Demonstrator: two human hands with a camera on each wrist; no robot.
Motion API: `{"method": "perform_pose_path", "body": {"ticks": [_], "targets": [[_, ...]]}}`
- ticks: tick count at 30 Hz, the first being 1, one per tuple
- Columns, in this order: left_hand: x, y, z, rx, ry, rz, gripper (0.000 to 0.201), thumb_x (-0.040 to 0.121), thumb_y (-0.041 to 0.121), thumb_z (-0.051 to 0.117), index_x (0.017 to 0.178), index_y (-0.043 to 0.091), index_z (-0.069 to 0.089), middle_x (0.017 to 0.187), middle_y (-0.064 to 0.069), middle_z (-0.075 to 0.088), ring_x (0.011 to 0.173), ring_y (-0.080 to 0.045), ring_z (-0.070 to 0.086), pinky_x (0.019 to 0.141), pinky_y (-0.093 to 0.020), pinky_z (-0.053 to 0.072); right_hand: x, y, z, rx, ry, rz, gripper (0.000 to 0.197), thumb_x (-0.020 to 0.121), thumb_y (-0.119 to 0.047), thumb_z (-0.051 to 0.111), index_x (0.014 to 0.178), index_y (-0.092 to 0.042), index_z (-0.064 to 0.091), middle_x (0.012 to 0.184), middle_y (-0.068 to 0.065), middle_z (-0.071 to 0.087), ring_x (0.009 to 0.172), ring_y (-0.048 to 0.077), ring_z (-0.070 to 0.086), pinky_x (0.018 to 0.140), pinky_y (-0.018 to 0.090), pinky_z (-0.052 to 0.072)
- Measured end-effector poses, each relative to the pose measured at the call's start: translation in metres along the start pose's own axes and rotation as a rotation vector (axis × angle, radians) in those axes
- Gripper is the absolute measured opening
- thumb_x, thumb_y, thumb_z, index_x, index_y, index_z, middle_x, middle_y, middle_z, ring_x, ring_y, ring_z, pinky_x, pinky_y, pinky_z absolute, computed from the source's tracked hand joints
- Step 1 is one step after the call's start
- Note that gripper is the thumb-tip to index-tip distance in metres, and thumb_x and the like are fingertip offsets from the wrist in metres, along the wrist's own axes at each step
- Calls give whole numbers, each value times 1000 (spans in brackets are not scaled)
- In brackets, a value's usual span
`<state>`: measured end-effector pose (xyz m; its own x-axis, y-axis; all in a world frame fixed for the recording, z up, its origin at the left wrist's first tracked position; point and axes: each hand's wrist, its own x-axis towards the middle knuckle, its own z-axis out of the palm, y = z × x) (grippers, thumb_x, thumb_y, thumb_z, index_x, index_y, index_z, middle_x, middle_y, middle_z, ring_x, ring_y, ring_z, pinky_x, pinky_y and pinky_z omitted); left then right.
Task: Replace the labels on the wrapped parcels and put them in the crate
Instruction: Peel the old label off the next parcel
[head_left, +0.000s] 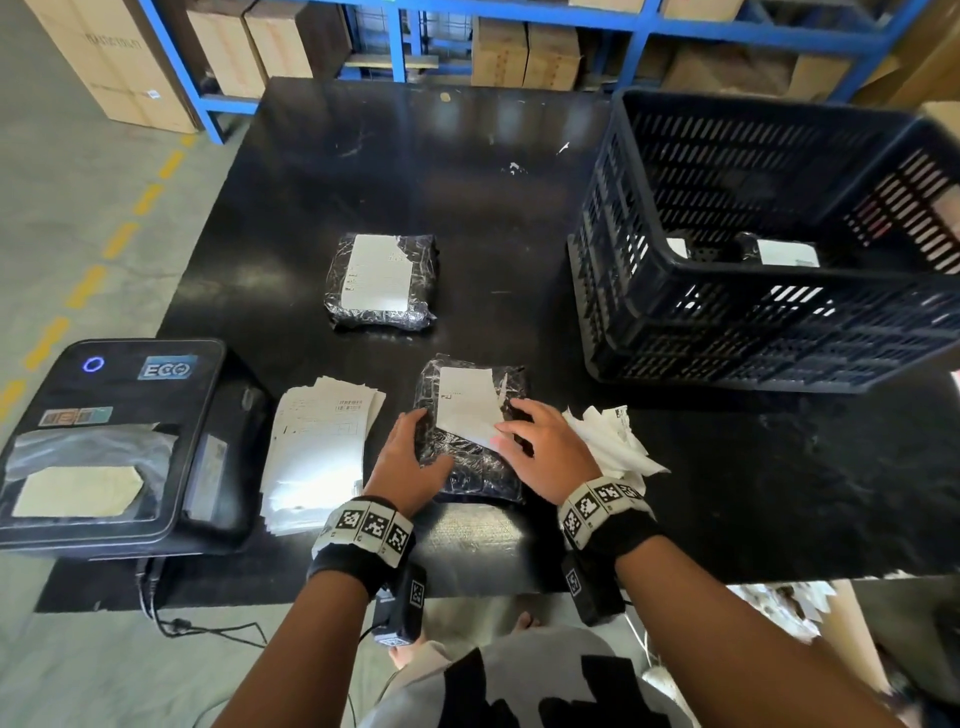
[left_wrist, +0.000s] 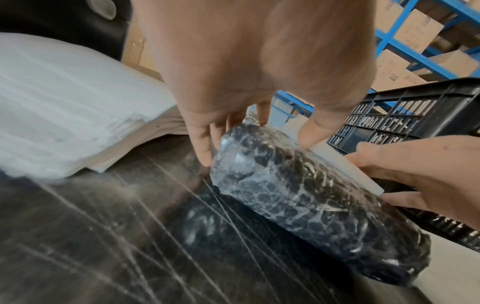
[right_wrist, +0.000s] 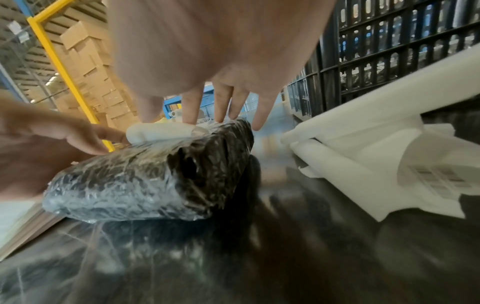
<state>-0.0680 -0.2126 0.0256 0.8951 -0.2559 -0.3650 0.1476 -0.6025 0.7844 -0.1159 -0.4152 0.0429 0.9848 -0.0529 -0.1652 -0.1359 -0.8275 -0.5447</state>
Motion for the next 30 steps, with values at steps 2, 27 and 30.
{"method": "perform_pose_path", "body": {"ticks": [2, 27, 30], "targets": [[5, 4, 2, 8, -39, -17, 86, 78, 31, 71, 146, 31, 20, 157, -7, 16, 140, -29, 26, 113, -50, 29, 3, 2, -3, 10, -90, -12, 47, 85, -55, 62, 125, -30, 62, 156, -8, 30, 147, 10, 16, 119, 39, 22], [16, 6, 1, 27, -135, 29, 102, 80, 38, 72, 152, 29, 0, 160, 2, -9, 145, -16, 9, 115, -36, 18, 98, -24, -69, -254, -409, -146, 17, 91, -41, 60, 95, -25, 65, 91, -9, 59, 87, 13, 55, 81, 30, 42], [18, 5, 1, 23, -139, 26, 101, 80, 38, 71, 152, 30, 1, 160, 2, -8, 146, -18, 11, 115, -39, 21, 109, -24, -69, -210, -409, -91, 13, 90, -42, 62, 88, -30, 63, 92, -9, 60, 92, 15, 59, 76, 29, 44]]}}
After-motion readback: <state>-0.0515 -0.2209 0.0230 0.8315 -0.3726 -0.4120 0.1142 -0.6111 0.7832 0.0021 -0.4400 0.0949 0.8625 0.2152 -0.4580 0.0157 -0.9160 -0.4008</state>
